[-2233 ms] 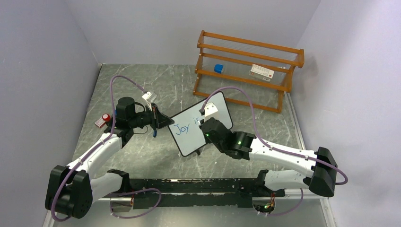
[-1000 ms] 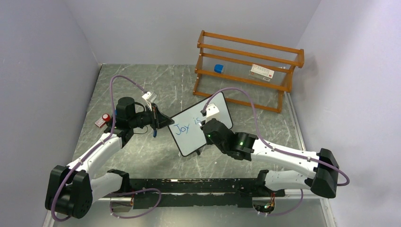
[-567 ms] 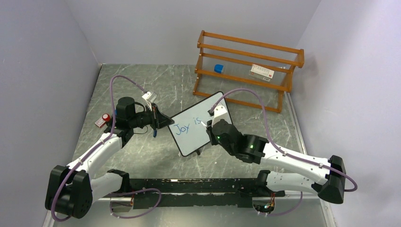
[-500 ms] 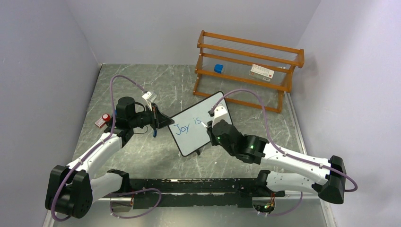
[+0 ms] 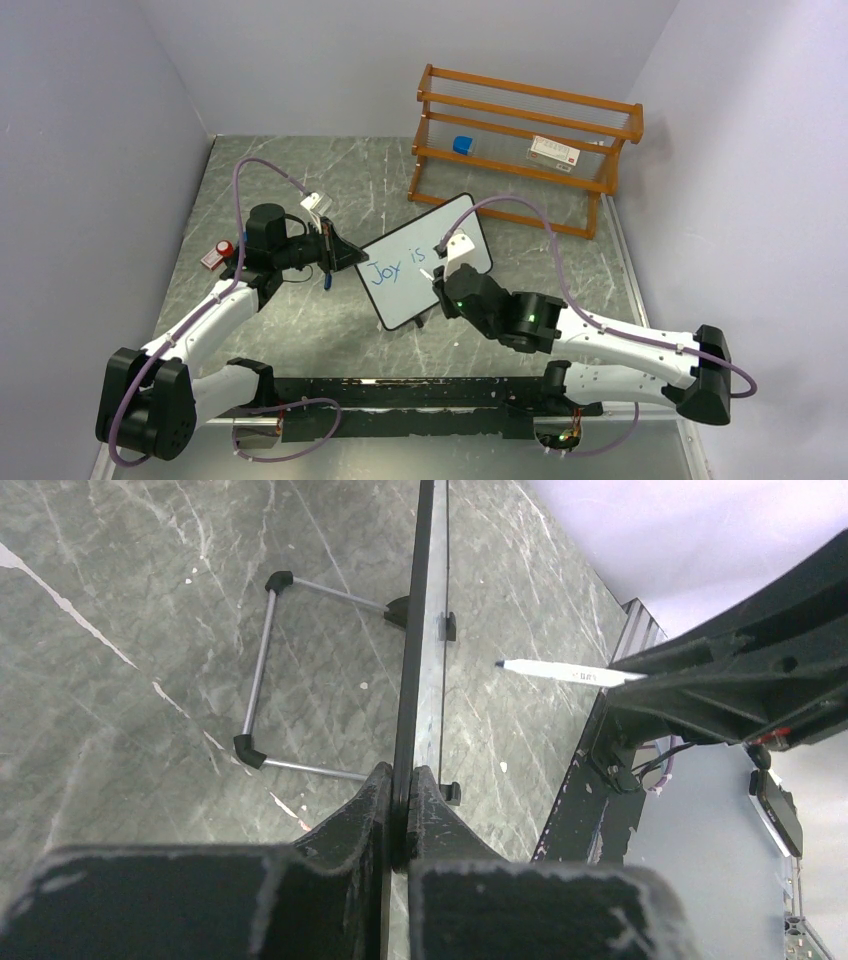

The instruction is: Write a sentence on the whiteboard

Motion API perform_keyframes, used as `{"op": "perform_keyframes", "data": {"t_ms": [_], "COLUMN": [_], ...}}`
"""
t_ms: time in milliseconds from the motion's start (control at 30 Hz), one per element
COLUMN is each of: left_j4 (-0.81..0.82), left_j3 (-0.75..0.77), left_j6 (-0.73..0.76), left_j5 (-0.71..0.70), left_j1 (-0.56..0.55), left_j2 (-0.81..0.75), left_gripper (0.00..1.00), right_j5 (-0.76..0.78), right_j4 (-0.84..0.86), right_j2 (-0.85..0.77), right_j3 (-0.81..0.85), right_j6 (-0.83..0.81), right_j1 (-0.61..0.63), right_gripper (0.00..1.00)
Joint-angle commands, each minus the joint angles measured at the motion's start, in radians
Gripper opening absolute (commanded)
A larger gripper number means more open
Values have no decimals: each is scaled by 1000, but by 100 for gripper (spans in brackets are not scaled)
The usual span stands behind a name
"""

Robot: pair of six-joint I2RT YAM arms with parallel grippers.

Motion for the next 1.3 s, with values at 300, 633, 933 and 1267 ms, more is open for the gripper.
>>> {"op": "perform_keyframes", "data": {"t_ms": [300, 633, 933, 1267], "left_j4": [-62, -60, -57, -55], "left_j3": [-10, -10, -7, -8], "left_j6": [57, 56, 54, 55], "left_j5": [-103, -104, -99, -97], "left_j1": [20, 20, 20, 20], "left_j2": [21, 22, 29, 29], "left_gripper": [5, 5, 5, 5], "right_j5": [110, 157, 180, 200], "right_j4": [-3, 30, 67, 98], "right_j2": [95, 212, 218, 260], "right_j3": [-10, 44, 50, 61], "right_j6": [89, 101, 93, 97], "right_j1": [187, 230, 247, 248], "right_gripper": [0, 0, 0, 0]}}
